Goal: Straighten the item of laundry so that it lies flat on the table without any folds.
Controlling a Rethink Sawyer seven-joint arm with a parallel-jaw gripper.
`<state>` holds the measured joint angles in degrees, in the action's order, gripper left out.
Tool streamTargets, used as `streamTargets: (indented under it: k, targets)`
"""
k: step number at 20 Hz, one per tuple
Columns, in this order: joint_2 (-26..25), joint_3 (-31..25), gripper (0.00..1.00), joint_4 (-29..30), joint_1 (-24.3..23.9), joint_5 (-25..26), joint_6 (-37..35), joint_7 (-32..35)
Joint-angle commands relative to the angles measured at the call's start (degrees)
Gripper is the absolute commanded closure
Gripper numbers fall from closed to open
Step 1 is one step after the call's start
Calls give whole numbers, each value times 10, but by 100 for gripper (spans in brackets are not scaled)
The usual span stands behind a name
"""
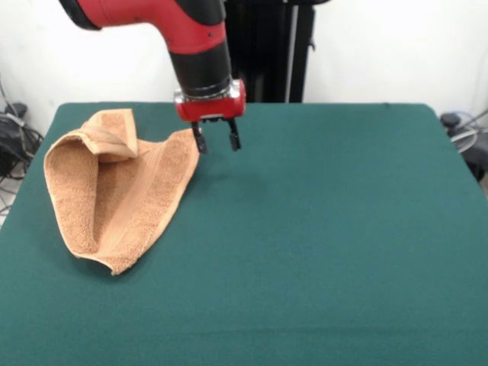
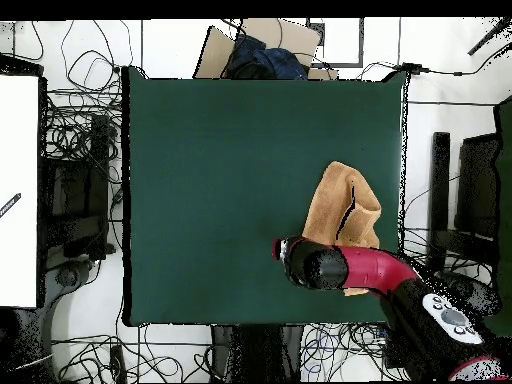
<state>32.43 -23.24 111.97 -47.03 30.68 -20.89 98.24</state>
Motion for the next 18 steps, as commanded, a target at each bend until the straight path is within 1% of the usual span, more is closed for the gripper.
streamTargets:
  k: [1,4,6,8,11,14,18]
  targets:
    - [77,-10,0,16,-15,-8,-36,6]
    - [84,-15,0,25,-26,-7,-38,-2]
    - [75,-14,0,22,-29,0,-32,-4]
    - [54,1,0,19,-25,20,-8,5]
    - [7,33,0,-10,-7,54,30,23]
    - [-28,47,0,-33,0,67,53,26]
    - [-54,48,0,-53,2,73,65,27]
